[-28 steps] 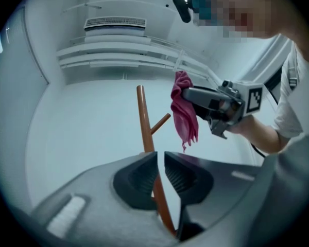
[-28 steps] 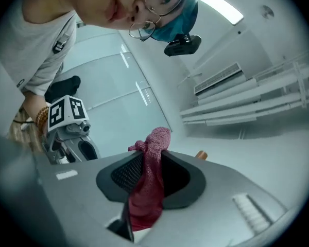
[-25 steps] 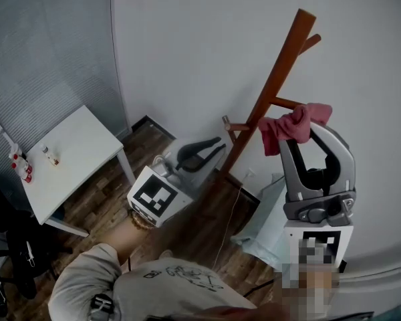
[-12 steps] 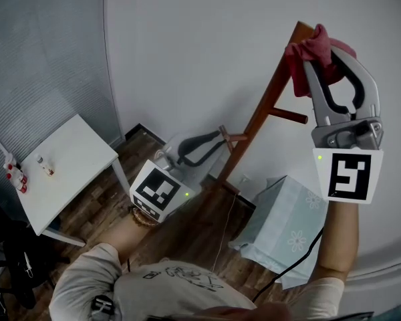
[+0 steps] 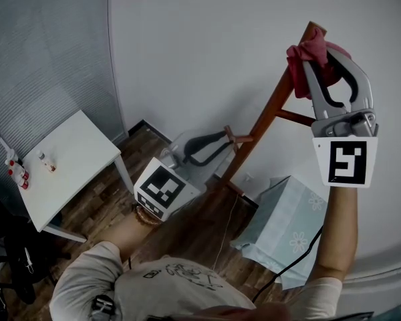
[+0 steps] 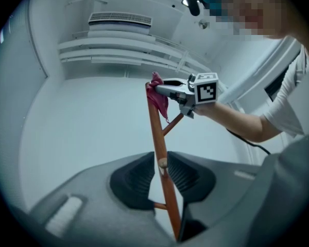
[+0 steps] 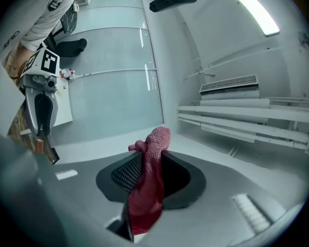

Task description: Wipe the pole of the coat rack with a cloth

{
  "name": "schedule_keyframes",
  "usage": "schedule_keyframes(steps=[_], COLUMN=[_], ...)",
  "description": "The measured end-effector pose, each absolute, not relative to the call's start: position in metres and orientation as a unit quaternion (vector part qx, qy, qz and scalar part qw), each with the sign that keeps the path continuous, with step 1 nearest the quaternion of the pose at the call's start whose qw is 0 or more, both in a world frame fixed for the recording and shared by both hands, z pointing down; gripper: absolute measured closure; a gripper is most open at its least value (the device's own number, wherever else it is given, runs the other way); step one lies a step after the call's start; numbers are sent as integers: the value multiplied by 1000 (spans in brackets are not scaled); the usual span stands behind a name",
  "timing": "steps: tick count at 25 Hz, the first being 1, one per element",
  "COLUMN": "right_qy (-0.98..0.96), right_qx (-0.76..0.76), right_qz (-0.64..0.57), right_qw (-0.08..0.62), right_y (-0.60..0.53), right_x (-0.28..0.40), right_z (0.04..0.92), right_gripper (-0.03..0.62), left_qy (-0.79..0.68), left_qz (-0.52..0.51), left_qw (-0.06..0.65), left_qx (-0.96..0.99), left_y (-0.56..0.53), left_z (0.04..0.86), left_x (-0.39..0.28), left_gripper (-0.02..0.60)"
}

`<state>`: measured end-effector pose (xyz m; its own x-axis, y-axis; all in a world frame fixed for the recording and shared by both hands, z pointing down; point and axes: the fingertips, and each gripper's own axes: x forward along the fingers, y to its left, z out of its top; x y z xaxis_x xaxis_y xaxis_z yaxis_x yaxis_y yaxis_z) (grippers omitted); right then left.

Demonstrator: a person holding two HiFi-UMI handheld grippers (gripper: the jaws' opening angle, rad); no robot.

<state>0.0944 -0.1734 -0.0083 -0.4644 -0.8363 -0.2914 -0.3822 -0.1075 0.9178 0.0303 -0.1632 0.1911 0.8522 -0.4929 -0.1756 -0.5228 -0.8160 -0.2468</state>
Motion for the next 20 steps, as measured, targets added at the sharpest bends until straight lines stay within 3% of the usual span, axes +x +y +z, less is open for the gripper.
schedule_keyframes(steps=[20], right_qy=[-569], right_qx=[443], right_qz=[-613], right_qw=[321], right_y=[-178], right_x=[79], right_z=[37], right_gripper=[490], left_qy=[253], left_qz=[47], left_qw=[129], left_qx=[-958], left_y=[-168], left_z=[201], left_x=[40], left_gripper=[502])
